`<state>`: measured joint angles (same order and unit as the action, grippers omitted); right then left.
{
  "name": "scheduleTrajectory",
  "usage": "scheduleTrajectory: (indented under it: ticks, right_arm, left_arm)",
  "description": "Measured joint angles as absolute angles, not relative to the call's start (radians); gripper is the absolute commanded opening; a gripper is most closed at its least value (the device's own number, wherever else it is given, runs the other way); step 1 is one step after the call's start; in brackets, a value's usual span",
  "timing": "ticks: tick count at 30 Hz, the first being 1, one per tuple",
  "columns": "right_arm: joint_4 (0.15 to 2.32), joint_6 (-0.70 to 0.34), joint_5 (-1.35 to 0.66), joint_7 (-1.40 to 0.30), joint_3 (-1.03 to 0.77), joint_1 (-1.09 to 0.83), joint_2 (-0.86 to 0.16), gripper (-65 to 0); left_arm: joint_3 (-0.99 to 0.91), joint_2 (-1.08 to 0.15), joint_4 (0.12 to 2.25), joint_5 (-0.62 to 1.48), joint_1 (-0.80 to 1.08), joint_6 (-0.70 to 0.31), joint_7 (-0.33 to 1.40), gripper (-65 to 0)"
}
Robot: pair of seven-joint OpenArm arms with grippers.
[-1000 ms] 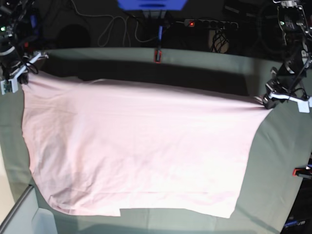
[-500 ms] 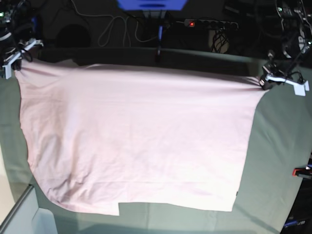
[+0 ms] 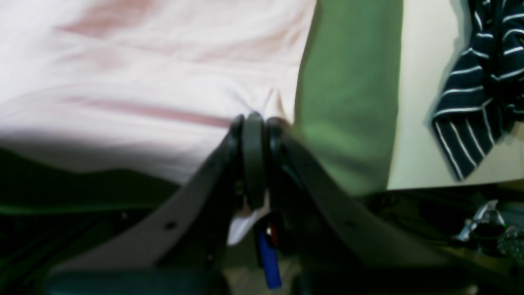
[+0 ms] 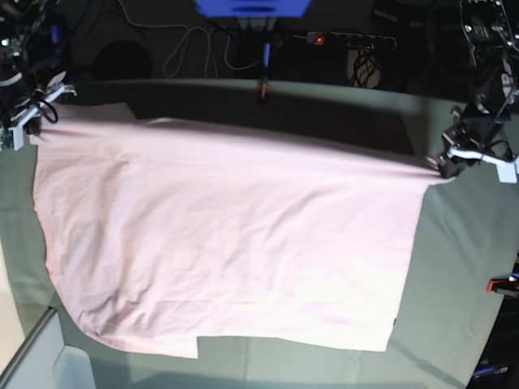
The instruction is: Layout the t-shirt on the table in an organized manner, then fold the t-shirt properly
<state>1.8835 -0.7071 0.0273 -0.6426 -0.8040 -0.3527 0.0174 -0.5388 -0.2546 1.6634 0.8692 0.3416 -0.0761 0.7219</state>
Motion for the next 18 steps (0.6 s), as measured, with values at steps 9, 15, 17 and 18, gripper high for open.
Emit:
scheduleTrajectory:
  ticks: [9, 15, 17, 18]
  right_arm:
    - [1.645, -0.71, 0.023, -0.646, -0.802, -0.186, -0.062, -65.0]
    - [1.576, -0.71, 0.027, -0.653, -0.802, -0.053, -0.089, -65.0]
    - [1.544, -0.709, 0.03, -0.653, -0.802, -0.006, -0.103, -65.0]
    - [1.528, -0.708, 0.037, -0.652, -0.804, 0.022, -0.109, -65.0]
  left_arm:
    - [-0.534, -0.254, 1.523, 0.87, 0.176, -0.082, 0.731, -64.8]
    - [-0.522, -0.253, 1.444, 0.868, 0.137, -0.078, 0.731, -64.8]
    - [-0.475, -0.266, 1.432, 0.865, 0.127, -0.073, 0.722, -64.8]
    - [-0.458, -0.266, 1.427, 0.865, 0.122, -0.075, 0.723, -64.8]
